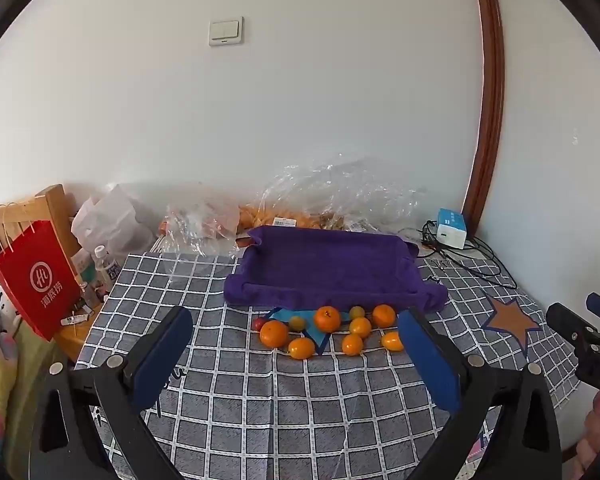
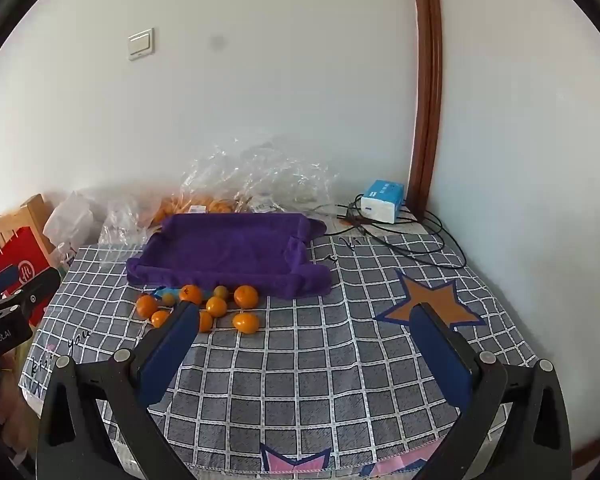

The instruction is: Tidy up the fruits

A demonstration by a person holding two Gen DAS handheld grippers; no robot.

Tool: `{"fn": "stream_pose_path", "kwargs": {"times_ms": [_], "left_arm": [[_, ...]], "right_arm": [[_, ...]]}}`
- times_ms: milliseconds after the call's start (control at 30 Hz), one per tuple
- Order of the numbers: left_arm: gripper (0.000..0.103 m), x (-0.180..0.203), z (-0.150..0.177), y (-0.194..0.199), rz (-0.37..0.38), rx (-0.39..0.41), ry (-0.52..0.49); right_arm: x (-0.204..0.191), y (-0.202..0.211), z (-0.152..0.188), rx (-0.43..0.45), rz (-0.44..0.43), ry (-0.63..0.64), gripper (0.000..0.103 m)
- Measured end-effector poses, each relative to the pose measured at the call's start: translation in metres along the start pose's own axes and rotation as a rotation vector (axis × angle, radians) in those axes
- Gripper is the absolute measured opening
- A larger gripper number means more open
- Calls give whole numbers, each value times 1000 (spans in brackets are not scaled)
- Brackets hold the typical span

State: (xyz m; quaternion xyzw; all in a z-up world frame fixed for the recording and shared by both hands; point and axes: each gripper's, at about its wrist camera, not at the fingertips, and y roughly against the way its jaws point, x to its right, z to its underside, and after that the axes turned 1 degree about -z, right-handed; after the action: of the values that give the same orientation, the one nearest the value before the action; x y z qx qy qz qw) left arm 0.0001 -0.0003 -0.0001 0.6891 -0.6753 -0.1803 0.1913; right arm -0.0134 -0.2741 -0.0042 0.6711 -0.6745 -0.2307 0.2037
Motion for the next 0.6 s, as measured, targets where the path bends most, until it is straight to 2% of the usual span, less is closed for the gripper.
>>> {"fn": "stream_pose_path", "kwargs": {"times_ms": [167, 233, 600], "left_arm": [[103, 7, -5, -5, -1, -33, -6], [103, 4, 0, 0, 1, 1, 5], [103, -5, -1, 6, 6, 9, 33]], "right_arm": [[-1, 0, -1, -1, -2, -4, 103], [-1, 0, 1, -3, -2, -3, 103], [-5, 1, 2, 7, 0, 7, 103]]}}
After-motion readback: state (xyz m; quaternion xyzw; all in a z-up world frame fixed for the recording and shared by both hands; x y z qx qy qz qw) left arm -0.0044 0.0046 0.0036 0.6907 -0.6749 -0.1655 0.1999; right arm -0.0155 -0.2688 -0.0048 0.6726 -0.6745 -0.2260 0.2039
